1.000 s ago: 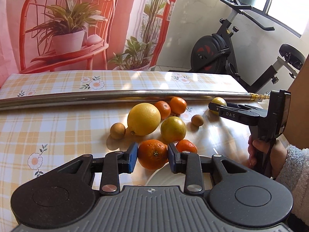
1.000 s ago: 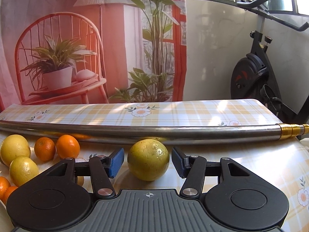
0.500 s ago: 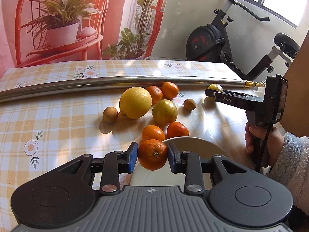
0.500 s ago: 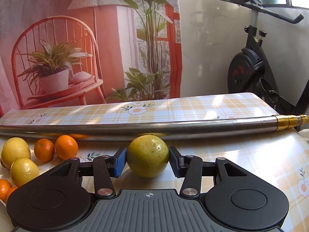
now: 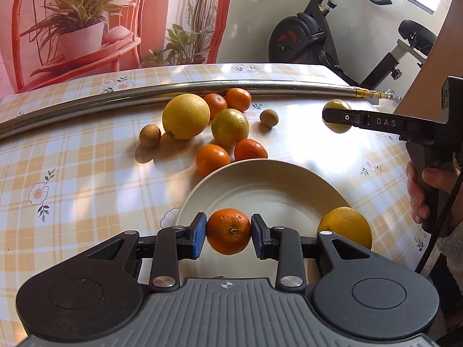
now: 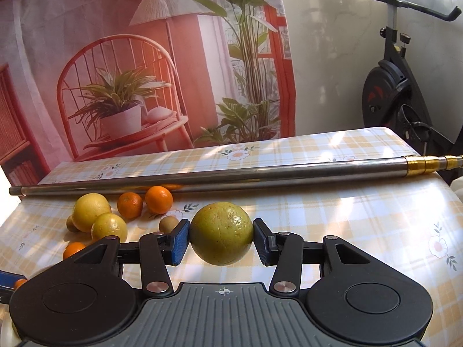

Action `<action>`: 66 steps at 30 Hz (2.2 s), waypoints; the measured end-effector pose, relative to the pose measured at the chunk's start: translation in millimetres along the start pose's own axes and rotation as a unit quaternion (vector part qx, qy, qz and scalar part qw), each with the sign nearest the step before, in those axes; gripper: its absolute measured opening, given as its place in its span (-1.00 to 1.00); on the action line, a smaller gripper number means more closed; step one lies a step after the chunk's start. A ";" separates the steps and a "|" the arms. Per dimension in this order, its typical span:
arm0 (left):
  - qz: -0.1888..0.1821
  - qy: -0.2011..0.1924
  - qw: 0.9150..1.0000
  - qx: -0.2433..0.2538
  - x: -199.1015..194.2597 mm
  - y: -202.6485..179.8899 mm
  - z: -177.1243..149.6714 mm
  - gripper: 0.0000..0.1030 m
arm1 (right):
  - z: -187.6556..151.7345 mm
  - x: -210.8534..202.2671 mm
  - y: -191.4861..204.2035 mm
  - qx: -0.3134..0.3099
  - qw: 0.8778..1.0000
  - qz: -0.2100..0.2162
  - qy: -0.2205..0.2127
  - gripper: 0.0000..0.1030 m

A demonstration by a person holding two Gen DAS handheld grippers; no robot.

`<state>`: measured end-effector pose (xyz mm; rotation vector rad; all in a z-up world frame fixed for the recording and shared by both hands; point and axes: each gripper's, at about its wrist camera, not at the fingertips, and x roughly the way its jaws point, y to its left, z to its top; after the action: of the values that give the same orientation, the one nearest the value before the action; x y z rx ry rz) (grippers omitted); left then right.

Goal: Organize fruits
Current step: 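Lower the grapefruit onto the plate with the right tool while the left tool releases the tangerine there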

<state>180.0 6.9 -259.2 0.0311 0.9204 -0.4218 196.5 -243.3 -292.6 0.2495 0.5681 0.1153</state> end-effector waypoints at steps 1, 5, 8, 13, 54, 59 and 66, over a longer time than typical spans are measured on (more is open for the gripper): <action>0.000 0.000 1.000 0.000 -0.8 -0.4 -0.9 -0.32 | -0.5 -3.2 2.8 0.001 1.000 0.007 0.003 -0.15; 0.003 0.007 1.000 -0.001 -0.1 -2.7 -6.6 -0.32 | -7.3 -18.3 25.3 -0.013 1.000 0.019 0.020 -0.15; 0.011 0.012 1.000 0.002 2.4 -3.9 -10.6 -0.32 | -13.6 -24.2 44.4 -0.025 0.999 0.030 0.035 -0.16; 0.020 0.014 1.000 0.002 2.5 -3.4 -14.6 -0.32 | -21.8 -28.8 73.8 -0.043 0.997 0.041 0.058 -0.16; 0.027 0.007 0.999 -0.031 0.1 5.6 -23.7 -0.30 | -43.4 -24.7 103.4 -0.064 0.989 0.001 0.130 0.07; 0.022 0.002 0.999 -0.043 -3.3 9.3 -21.7 -0.26 | -41.3 -29.7 101.1 -0.053 0.990 0.007 0.128 0.10; 0.013 -0.014 0.999 -0.041 -10.9 8.1 -17.8 -0.26 | -30.3 -39.0 99.1 -0.048 0.992 0.008 0.114 0.12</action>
<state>163.6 21.7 -262.9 -0.0369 0.9078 -0.3586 143.4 -148.6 -270.9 0.1473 0.7847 0.1869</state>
